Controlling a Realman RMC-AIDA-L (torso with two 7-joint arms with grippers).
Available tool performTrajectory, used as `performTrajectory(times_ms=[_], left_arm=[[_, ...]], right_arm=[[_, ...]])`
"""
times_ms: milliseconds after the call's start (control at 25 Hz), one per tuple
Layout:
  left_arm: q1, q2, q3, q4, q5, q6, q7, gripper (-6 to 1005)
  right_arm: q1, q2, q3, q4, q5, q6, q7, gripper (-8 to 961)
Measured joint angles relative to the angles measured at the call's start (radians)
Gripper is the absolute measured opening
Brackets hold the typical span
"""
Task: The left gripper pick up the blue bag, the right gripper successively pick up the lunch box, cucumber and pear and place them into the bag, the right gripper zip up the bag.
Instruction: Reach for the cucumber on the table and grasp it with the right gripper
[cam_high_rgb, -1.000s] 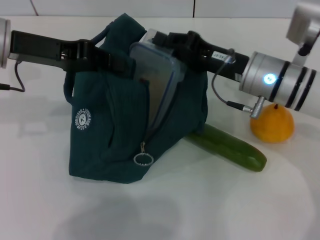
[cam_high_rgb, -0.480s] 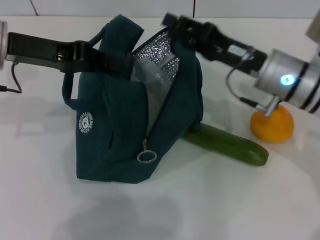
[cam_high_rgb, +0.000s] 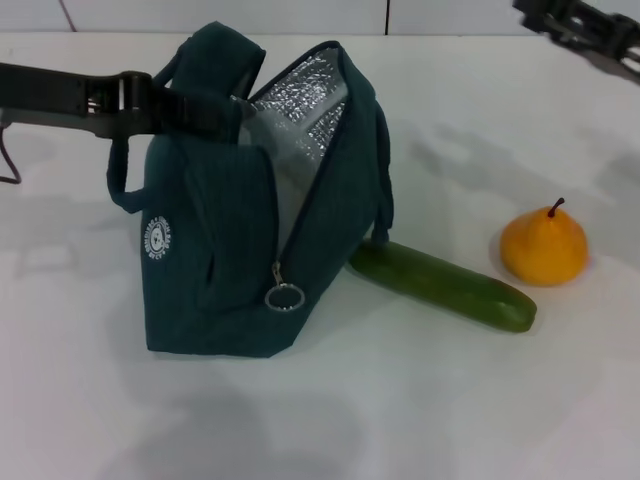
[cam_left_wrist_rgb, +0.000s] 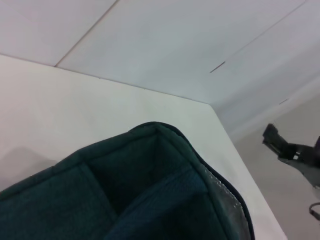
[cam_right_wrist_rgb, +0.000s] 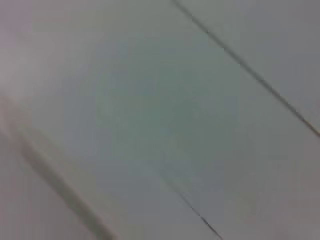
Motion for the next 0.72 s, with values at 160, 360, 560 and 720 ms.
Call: performTrajectory(times_ms=[160,360,560,720], left_arm=[[0.005,0.000,0.000,0.000,-0.008,0.001,0.004,48],[0.008,-0.003,-0.001,0.001,-0.012,0.001,0.007,49],[0.011,-0.003,-0.010,0.001,-0.014,-0.001,0.007,49],[0.012,-0.003,-0.023,0.000,-0.014,-0.002,0.007,49]], right_arm=[[-0.002,-0.073,0.141,-0.089,-0.292,0.009,-0.002,798],[-0.094,-0.038,0.438,-0.302,-0.750,0.007,-0.032,840],[-0.201,0.082,0.674,-0.510,-1.079,-0.014,-0.047,836],[-0.176,0.097,0.698,-0.581,-1.176,-0.056,0.067,832]])
